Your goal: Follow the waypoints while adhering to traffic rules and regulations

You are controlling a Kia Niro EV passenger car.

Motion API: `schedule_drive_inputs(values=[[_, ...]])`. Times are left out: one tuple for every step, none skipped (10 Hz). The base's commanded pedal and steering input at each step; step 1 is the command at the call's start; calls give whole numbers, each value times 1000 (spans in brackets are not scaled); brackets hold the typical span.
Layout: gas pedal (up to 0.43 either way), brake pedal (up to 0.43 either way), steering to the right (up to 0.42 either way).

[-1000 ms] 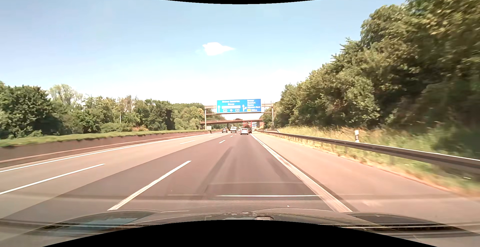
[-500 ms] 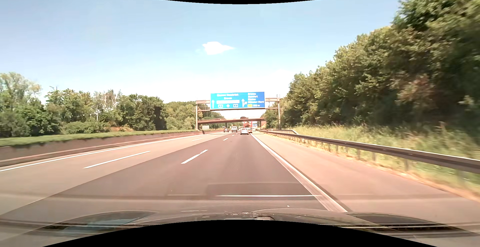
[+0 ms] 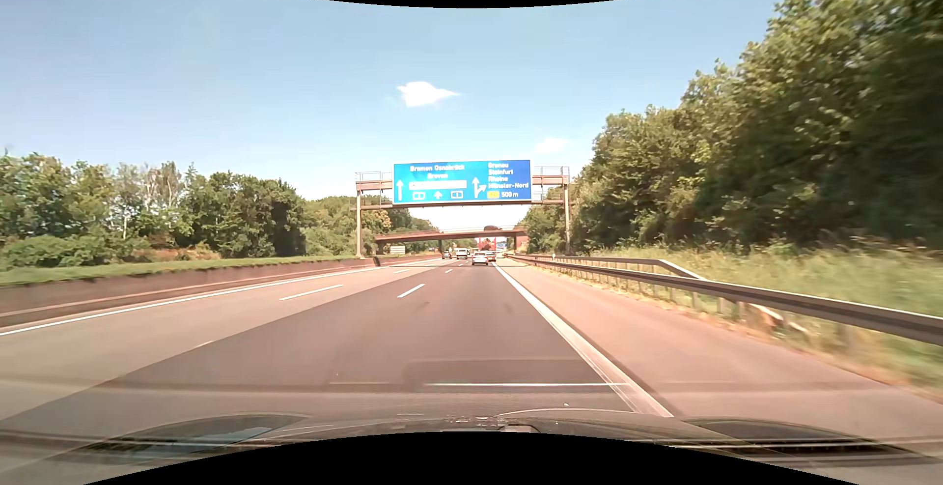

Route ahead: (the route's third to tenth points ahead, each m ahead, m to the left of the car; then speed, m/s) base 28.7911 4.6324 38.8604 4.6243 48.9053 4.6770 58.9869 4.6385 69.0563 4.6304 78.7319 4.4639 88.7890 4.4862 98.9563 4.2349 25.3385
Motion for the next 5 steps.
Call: schedule_drive_inputs(values=[[157,0,-2],[157,0,-2],[157,0,-2],[157,0,-2],[157,0,-1]])
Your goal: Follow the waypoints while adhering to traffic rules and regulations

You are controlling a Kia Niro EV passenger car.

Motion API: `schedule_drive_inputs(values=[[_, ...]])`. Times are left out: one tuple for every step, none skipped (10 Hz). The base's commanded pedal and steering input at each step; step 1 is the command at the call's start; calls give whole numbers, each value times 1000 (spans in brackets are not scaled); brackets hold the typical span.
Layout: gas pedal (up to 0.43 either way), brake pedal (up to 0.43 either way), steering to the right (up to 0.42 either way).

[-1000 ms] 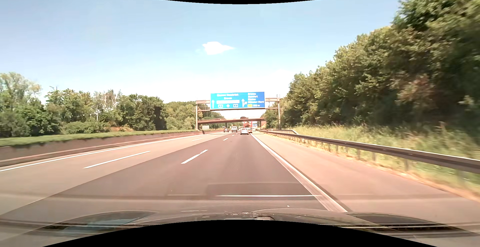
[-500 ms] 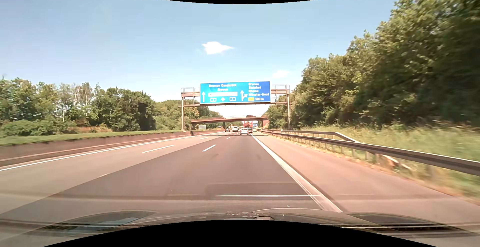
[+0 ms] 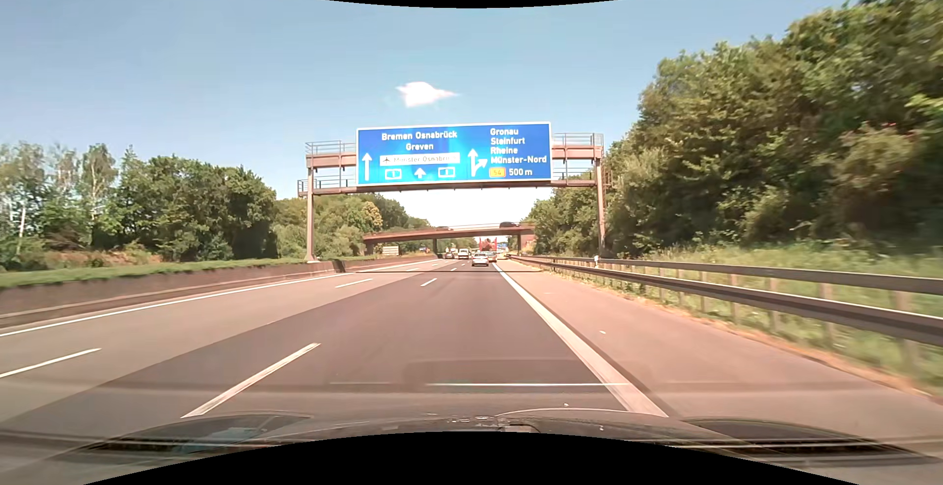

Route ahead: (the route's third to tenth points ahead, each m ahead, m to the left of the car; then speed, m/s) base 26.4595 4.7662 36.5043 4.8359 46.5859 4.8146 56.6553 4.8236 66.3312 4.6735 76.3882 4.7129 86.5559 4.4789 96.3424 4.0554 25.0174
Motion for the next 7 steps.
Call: schedule_drive_inputs(values=[[157,0,-1],[157,0,-1],[157,0,-1],[157,0,-1],[157,0,-1],[157,0,-1],[157,0,-1]])
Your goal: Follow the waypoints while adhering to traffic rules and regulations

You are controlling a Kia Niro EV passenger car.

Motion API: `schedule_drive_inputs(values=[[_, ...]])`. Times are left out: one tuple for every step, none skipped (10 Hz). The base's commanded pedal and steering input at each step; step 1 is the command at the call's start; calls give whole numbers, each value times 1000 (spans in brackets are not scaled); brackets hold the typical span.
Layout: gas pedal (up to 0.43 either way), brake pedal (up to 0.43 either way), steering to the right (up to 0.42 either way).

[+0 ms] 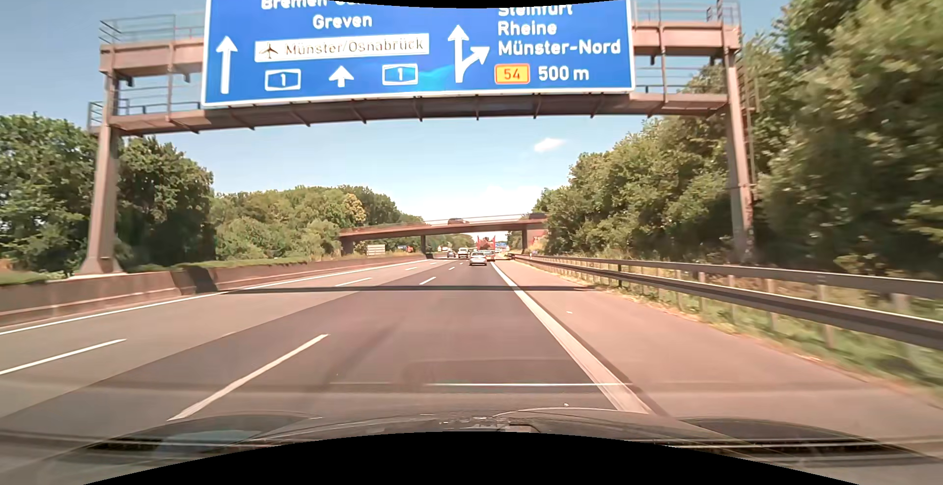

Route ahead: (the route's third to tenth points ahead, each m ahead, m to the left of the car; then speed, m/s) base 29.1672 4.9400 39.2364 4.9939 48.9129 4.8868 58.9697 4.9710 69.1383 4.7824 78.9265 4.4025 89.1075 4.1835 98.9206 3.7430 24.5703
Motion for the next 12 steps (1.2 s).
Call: schedule_drive_inputs(values=[[169,0,-1],[169,0,-1],[169,0,-2],[169,0,-2],[169,0,-3],[169,0,-3],[177,0,-4],[177,0,-4],[177,0,-4],[177,0,-4],[177,0,-3],[177,0,-3]])
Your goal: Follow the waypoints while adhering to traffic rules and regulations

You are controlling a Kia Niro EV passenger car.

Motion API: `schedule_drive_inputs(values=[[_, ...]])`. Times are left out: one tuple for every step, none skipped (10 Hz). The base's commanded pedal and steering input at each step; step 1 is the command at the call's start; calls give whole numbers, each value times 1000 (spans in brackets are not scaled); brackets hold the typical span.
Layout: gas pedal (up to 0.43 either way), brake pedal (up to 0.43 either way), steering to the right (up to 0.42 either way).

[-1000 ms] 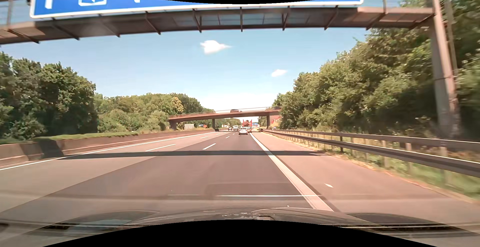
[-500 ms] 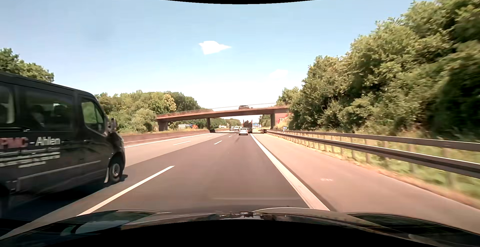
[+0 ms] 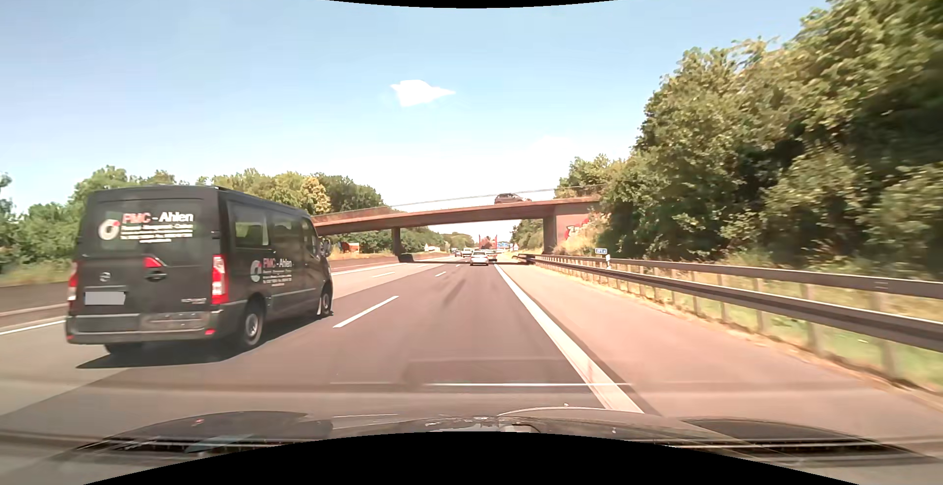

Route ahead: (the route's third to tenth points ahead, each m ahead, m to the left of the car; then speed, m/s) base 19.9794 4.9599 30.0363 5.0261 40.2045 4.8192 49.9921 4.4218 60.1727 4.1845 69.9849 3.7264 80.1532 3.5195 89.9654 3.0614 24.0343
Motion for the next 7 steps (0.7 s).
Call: schedule_drive_inputs(values=[[177,0,-3],[177,0,-3],[189,0,-3],[189,0,-3],[189,0,-3],[189,0,-2],[189,0,-2]])
